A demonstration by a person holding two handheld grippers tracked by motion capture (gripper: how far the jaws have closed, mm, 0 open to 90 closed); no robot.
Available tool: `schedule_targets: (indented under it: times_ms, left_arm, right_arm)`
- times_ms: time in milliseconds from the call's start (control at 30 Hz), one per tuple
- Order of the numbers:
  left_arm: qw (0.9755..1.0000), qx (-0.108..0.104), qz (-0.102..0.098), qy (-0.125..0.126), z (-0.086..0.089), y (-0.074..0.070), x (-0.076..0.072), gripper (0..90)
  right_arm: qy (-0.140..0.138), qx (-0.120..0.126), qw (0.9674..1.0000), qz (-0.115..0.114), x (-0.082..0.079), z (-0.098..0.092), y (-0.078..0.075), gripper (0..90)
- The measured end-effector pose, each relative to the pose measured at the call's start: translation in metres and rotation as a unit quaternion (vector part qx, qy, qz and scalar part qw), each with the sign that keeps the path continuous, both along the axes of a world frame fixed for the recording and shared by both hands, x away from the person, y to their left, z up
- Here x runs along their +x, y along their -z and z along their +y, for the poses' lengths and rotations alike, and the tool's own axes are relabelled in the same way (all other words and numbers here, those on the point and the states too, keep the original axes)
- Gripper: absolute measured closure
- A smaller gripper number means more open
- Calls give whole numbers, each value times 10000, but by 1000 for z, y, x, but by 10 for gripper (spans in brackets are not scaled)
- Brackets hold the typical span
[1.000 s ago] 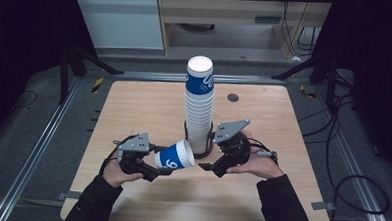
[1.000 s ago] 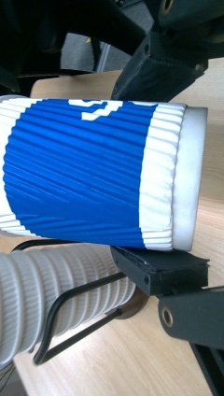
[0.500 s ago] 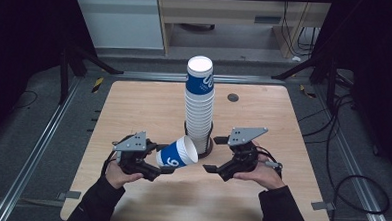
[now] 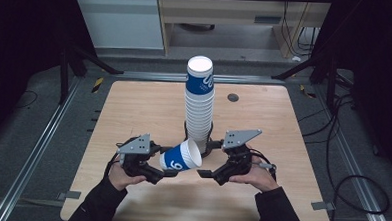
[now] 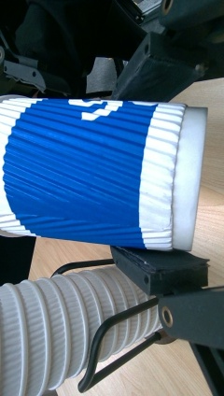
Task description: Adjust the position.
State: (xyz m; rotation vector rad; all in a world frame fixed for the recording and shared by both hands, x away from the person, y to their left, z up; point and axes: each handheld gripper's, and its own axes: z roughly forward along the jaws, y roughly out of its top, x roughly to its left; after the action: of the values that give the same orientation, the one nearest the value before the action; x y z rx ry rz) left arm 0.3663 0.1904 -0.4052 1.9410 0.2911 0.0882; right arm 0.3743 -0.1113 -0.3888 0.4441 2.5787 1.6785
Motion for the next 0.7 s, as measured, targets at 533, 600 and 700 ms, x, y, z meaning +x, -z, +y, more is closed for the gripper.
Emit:
schedule_targets:
  times_ms: [533,600,700]
  left_arm:
    - [9997,126,17,190,-12,5,-4,253]
    - [9997,128,22,213,-13,5,-4,253]
    - [9995,166,17,251,-15,6,-5,254]
  right_arm:
    - [-202,0,9997,165,2,14,10,48]
    - [-211,18,9996,160,2,15,10,51]
    - [-289,46,9994,199,1,17,12,65]
